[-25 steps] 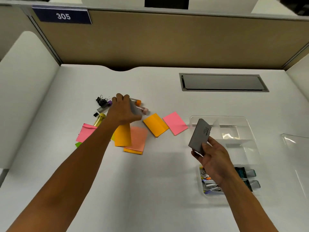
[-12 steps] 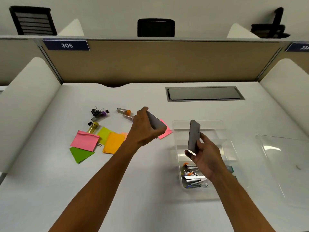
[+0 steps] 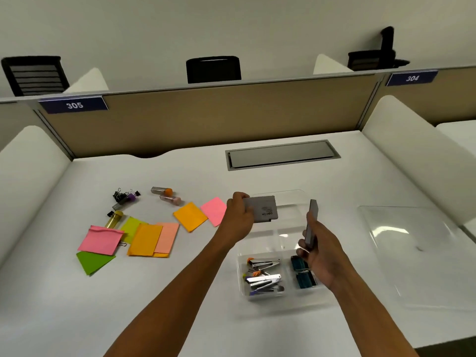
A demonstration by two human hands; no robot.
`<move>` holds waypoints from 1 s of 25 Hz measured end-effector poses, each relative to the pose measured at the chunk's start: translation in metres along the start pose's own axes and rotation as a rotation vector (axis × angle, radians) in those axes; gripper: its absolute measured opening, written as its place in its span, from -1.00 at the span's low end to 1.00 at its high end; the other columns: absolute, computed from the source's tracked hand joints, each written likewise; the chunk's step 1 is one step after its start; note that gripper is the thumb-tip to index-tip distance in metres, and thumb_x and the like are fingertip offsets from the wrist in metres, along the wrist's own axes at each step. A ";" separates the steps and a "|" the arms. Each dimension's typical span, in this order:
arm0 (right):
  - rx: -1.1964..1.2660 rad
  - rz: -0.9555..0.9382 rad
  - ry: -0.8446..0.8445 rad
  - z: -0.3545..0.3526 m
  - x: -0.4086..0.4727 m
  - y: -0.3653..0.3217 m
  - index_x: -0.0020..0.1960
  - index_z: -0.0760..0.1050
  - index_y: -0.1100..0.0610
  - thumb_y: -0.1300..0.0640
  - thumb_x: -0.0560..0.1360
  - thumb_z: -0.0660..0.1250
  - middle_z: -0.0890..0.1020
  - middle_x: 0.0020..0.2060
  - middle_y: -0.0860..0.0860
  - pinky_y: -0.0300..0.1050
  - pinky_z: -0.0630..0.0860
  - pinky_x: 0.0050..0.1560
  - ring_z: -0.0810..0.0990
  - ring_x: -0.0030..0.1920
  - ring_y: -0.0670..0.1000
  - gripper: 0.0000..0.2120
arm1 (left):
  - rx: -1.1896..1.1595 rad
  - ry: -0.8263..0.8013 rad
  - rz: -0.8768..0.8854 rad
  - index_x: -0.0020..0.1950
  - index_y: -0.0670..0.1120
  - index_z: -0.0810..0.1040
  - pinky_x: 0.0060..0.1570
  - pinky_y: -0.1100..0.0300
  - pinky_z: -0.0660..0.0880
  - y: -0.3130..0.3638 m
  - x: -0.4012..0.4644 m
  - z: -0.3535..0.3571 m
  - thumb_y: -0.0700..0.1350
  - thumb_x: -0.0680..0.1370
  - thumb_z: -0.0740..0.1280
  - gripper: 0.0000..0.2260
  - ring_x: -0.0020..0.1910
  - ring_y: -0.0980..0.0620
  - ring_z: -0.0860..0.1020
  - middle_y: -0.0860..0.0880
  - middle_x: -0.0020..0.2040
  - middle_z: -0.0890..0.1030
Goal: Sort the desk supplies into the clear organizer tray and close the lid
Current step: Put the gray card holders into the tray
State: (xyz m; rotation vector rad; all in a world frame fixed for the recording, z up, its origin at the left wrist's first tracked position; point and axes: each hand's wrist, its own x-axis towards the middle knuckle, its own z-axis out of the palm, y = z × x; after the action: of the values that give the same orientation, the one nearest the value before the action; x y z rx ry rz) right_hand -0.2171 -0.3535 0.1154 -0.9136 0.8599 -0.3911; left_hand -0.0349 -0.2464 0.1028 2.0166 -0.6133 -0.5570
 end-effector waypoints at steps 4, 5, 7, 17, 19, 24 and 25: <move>0.030 -0.007 0.008 -0.027 -0.001 -0.010 -0.05 0.51 0.03 -0.13 0.47 0.43 0.48 -0.44 -0.11 -0.13 0.42 -0.34 0.36 -0.37 -0.05 -0.75 | -0.115 -0.088 -0.117 0.18 -0.11 0.37 -0.30 0.17 0.61 0.007 0.005 0.038 -0.22 0.61 0.17 -0.84 -0.06 -0.04 0.54 -0.14 0.19 0.42; 0.020 -0.011 0.015 -0.034 0.000 -0.012 -0.07 0.51 0.01 -0.13 0.48 0.42 0.50 -0.44 -0.11 -0.12 0.43 -0.33 0.38 -0.36 -0.04 -0.77 | -0.122 -0.098 -0.132 0.15 -0.11 0.39 -0.31 0.17 0.62 0.007 0.007 0.048 -0.22 0.60 0.20 -0.86 -0.07 -0.02 0.54 -0.15 0.17 0.45; -0.005 -0.024 0.029 -0.045 0.001 -0.016 -0.09 0.51 -0.02 -0.13 0.49 0.41 0.51 -0.39 -0.11 -0.10 0.43 -0.29 0.38 -0.30 -0.01 -0.80 | -0.074 -0.103 -0.138 0.10 -0.11 0.43 -0.22 0.03 0.66 0.007 0.012 0.068 -0.22 0.55 0.26 -0.86 -0.06 -0.02 0.53 -0.12 0.09 0.47; -0.234 -0.146 0.082 -0.084 0.020 -0.030 0.31 0.44 -0.08 -0.17 0.49 0.38 0.54 -0.01 -0.11 -0.11 0.50 -0.12 0.51 -0.03 -0.05 -0.56 | 0.418 -0.248 -0.100 0.17 -0.14 0.47 -0.15 0.09 0.62 0.004 0.040 0.129 -0.22 0.53 0.26 -0.78 0.03 -0.08 0.53 -0.16 0.15 0.51; -0.316 -0.186 0.091 -0.084 0.025 -0.030 0.30 0.41 -0.14 -0.20 0.49 0.37 0.57 0.06 -0.12 -0.15 0.53 -0.13 0.55 0.02 -0.06 -0.58 | 0.496 -0.268 -0.083 0.18 -0.16 0.48 -0.10 0.10 0.62 0.003 0.041 0.134 -0.21 0.52 0.28 -0.77 0.07 -0.11 0.54 -0.18 0.15 0.53; -0.449 -0.231 0.079 -0.084 0.041 -0.022 0.31 0.26 -0.22 -0.20 0.46 0.41 0.49 0.07 -0.23 -0.44 0.49 -0.39 0.56 -0.02 -0.12 -0.49 | 0.682 -0.294 0.017 0.09 -0.20 0.54 -0.13 0.14 0.57 0.001 0.039 0.145 -0.18 0.52 0.33 -0.82 0.01 -0.12 0.59 -0.20 0.09 0.59; -0.473 -0.235 0.079 -0.083 0.045 -0.020 0.31 0.24 -0.22 -0.17 0.45 0.43 0.47 0.08 -0.20 -0.46 0.48 -0.40 0.55 -0.02 -0.13 -0.47 | 0.706 -0.295 0.058 0.07 -0.19 0.53 -0.17 0.16 0.54 -0.001 0.038 0.146 -0.16 0.52 0.33 -0.83 0.00 -0.11 0.59 -0.19 0.07 0.59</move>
State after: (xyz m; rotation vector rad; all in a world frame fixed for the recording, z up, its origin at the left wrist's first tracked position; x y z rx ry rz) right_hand -0.2539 -0.4376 0.0836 -1.4526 0.9391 -0.4368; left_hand -0.0935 -0.3637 0.0283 2.5771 -1.1678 -0.6709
